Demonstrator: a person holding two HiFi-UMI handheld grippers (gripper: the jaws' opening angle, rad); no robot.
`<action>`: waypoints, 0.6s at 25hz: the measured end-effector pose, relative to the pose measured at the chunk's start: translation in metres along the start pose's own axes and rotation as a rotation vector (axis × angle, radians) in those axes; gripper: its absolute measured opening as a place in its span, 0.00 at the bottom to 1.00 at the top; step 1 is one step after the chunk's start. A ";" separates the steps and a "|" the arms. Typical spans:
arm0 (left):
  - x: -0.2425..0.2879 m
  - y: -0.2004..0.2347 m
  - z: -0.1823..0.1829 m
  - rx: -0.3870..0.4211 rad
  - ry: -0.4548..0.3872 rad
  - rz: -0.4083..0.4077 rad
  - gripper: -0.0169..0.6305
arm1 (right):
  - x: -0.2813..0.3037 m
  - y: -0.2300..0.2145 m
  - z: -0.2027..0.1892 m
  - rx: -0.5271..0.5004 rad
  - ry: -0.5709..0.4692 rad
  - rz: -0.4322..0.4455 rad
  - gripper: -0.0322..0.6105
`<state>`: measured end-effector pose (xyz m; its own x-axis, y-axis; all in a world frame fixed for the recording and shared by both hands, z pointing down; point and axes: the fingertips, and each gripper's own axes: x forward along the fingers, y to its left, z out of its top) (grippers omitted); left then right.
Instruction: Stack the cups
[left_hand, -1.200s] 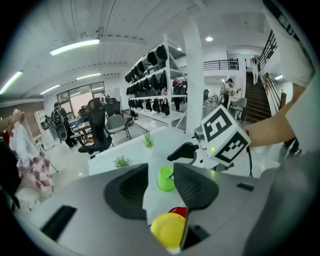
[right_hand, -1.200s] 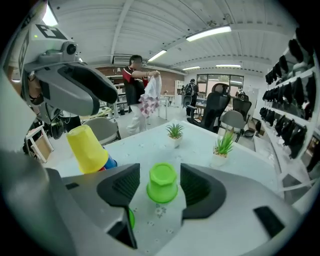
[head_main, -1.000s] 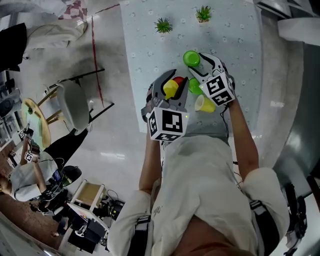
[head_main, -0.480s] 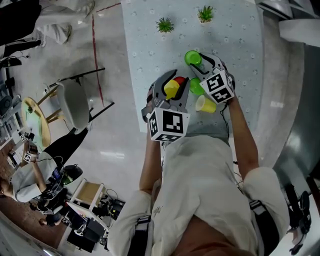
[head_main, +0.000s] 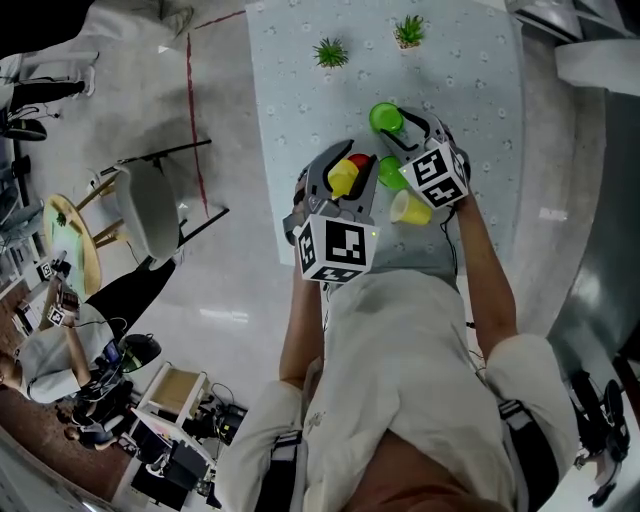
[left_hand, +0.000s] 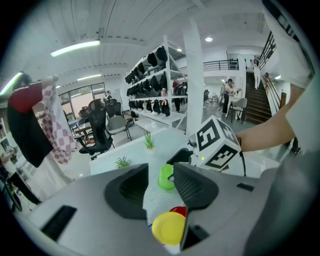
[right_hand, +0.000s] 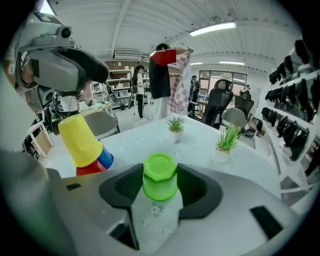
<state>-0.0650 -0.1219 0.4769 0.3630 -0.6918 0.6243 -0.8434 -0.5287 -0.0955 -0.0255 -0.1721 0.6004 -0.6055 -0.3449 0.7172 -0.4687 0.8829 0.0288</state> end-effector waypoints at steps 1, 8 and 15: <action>-0.002 0.000 0.000 0.001 -0.002 0.002 0.28 | -0.002 0.000 0.002 -0.004 -0.002 -0.003 0.38; -0.008 -0.004 0.001 0.009 -0.019 0.015 0.28 | -0.019 0.002 0.011 -0.029 -0.035 -0.022 0.38; -0.027 -0.006 0.003 0.018 -0.033 0.032 0.28 | -0.042 0.010 0.025 -0.054 -0.059 -0.041 0.38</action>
<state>-0.0684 -0.1018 0.4580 0.3492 -0.7237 0.5952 -0.8476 -0.5148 -0.1287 -0.0208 -0.1572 0.5528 -0.6240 -0.3979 0.6725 -0.4595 0.8830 0.0961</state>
